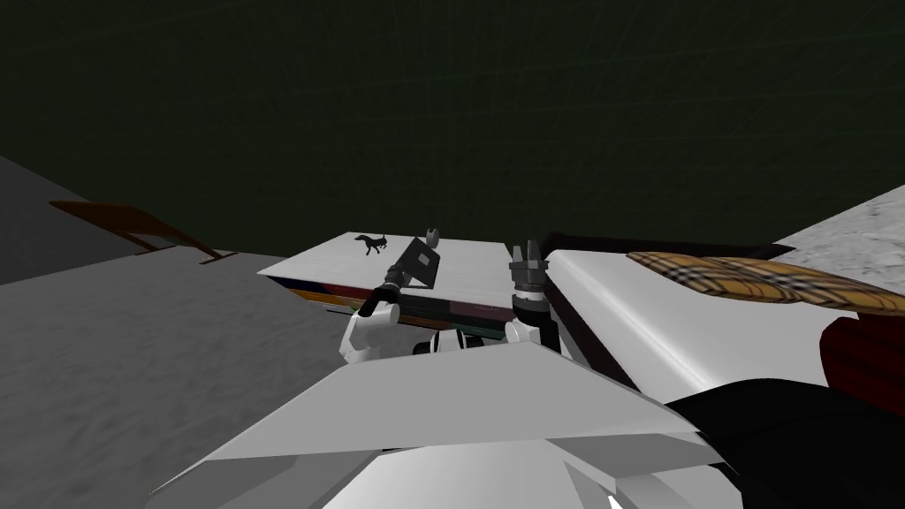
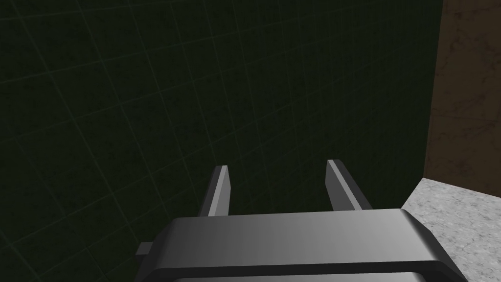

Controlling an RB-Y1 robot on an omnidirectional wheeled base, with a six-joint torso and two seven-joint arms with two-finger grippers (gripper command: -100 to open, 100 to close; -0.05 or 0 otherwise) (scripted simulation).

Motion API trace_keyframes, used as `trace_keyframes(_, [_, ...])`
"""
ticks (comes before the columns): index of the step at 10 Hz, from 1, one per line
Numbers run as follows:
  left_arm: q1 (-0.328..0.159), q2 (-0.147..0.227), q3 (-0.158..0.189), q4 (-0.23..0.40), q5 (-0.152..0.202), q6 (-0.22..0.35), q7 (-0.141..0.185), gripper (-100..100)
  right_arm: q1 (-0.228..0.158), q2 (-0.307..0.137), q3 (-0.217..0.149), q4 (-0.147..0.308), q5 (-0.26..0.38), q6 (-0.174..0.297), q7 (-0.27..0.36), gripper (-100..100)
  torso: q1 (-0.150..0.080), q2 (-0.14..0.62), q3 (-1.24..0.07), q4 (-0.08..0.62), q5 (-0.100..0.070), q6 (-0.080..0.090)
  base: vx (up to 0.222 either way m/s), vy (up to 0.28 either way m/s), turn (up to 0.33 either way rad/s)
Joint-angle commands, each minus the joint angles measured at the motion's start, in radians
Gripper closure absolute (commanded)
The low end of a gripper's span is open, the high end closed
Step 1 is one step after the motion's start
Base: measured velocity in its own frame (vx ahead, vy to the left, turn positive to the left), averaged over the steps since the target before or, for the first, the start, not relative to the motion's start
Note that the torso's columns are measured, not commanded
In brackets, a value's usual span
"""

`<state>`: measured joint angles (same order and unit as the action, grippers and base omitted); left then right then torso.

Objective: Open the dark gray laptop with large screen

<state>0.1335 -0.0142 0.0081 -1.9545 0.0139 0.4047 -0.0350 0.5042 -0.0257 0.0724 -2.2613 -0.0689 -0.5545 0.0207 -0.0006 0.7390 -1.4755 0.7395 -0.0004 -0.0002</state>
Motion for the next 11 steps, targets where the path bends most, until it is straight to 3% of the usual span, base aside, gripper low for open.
trace_keyframes(1, [-0.010, -0.018, -0.001, 0.029, 0.044, 0.005, 0.049, 100, 0.000, 0.000, 0.000, 0.000, 0.000, 0.000, 0.000, 0, -0.001, 0.000, 0.000, 0.000, 0.000, 0.000, 0.019, 0.077, 0.032])
trace_keyframes(3, [-0.019, -0.030, 0.000, 0.053, 0.078, 0.012, 0.085, 100, 0.000, 0.000, 0.000, 0.000, 0.000, 0.000, 0.000, 0, 0.000, 0.001, 0.001, 0.000, 0.000, 0.000, 0.000, 0.089, 0.021])
trace_keyframes(4, [-0.014, -0.023, 0.000, 0.046, 0.069, 0.011, 0.071, 100, 0.000, 0.000, 0.000, 0.000, 0.000, 0.000, 0.000, 0, 0.001, 0.002, 0.001, 0.000, 0.000, 0.000, -0.003, 0.040, -0.002])
trace_keyframes(5, [-0.024, -0.024, -0.020, 0.038, 0.042, 0.033, 0.101, -100, 0.000, 0.000, 0.000, 0.000, 0.000, 0.000, 0.000, 0, -0.002, 0.001, 0.001, 0.000, 0.000, 0.000, 0.002, 0.023, 0.068])
trace_keyframes(11, [-0.081, -0.030, -0.141, -0.028, -0.129, 0.160, 0.255, -100, 0.000, 0.000, 0.000, 0.000, 0.000, 0.000, 0.000, 0, 0.000, 0.000, 0.000, 0.000, 0.000, 0.000, 0.006, 0.044, 0.085])
